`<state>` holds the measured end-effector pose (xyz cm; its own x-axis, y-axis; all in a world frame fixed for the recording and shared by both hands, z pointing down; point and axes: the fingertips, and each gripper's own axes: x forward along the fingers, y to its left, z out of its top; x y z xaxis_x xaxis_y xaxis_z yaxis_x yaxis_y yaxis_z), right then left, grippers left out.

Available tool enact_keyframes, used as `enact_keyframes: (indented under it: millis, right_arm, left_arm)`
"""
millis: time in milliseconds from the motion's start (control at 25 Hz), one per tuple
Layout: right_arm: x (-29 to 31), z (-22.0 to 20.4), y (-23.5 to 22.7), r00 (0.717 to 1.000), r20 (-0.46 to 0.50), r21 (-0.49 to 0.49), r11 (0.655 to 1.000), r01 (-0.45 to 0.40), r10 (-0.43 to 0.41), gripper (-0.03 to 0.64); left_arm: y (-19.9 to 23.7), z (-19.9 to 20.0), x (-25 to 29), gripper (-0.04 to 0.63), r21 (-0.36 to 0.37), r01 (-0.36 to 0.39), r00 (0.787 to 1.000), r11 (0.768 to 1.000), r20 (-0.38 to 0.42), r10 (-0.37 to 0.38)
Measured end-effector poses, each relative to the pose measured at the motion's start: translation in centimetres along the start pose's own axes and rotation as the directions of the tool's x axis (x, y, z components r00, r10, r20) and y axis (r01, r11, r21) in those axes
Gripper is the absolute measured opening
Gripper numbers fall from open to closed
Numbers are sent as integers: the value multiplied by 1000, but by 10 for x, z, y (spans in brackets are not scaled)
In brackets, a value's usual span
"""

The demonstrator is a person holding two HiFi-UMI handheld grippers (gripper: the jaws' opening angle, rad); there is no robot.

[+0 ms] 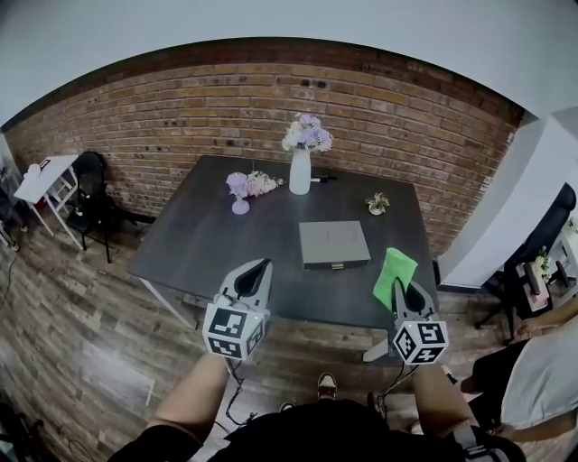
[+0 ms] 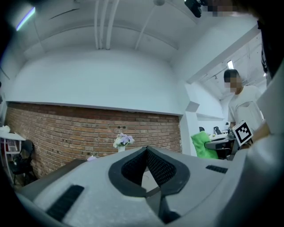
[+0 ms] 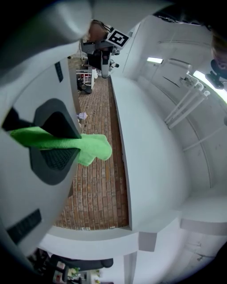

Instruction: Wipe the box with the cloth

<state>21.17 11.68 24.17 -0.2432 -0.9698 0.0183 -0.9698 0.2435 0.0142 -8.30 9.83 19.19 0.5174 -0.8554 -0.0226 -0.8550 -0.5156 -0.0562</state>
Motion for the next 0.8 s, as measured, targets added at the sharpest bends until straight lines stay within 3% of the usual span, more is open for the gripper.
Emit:
enact_keyframes:
  millis: [360,800]
  right_arm:
    - [29,-5,-33,1000,-2,19,1000,-7,8,38]
    - [116,-24,-92,996,-30,40,996,-77,78,38]
  left_arm:
    - [-2,-5,44,9,4,0,1000,1000,-16,0]
    - [6,-22,149,9,19,-33,998,999,-57,34]
